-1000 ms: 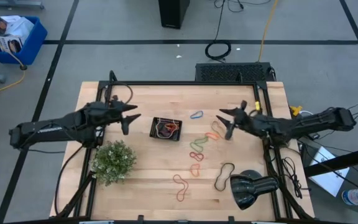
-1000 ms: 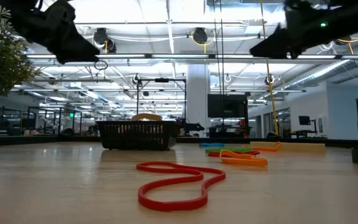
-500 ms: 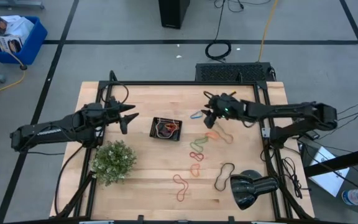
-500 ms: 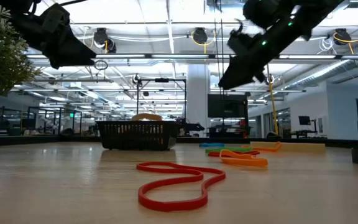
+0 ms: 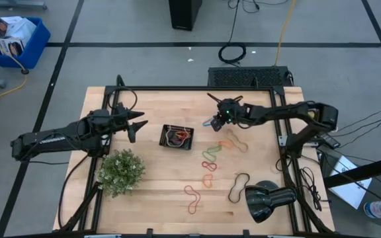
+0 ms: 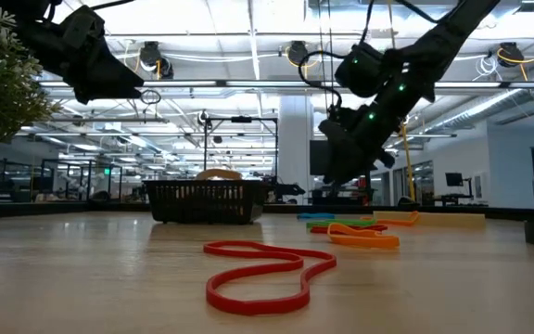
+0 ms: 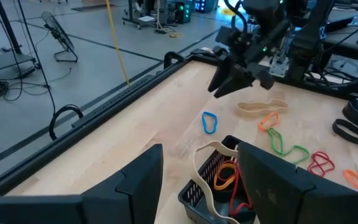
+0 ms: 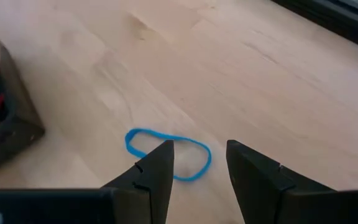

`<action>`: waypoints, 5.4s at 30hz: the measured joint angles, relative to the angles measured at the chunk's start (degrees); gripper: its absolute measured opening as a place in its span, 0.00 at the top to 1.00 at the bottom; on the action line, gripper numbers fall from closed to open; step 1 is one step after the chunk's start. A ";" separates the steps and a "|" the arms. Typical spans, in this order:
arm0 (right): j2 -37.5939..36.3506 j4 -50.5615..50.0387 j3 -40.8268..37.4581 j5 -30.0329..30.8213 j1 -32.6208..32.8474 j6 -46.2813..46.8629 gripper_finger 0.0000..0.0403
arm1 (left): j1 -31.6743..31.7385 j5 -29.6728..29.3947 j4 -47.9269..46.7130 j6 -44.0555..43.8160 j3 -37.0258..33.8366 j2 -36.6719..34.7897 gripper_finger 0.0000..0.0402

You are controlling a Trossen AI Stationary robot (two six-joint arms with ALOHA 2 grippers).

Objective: Pick and place rubber bands into bin
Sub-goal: Put the blue rubber band into the black bin

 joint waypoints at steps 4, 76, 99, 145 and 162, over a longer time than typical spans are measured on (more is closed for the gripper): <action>2.13 2.25 0.02 0.04 -0.06 0.28 0.65 | 0.00 0.00 0.00 0.02 0.00 0.00 0.46; 7.01 7.91 -0.15 -1.89 0.51 -6.89 1.00 | -0.04 0.46 -0.44 0.09 0.00 0.02 0.46; -8.88 35.70 0.02 6.33 20.06 -28.40 1.00 | -0.06 0.42 -0.46 0.46 0.00 0.02 0.46; 21.25 21.01 18.80 6.18 19.65 -31.68 1.00 | 0.00 -0.20 -0.48 1.64 0.00 0.02 0.46; 24.05 23.61 18.78 6.07 19.09 -31.33 0.97 | 0.00 -0.17 -0.50 1.92 0.00 0.02 0.46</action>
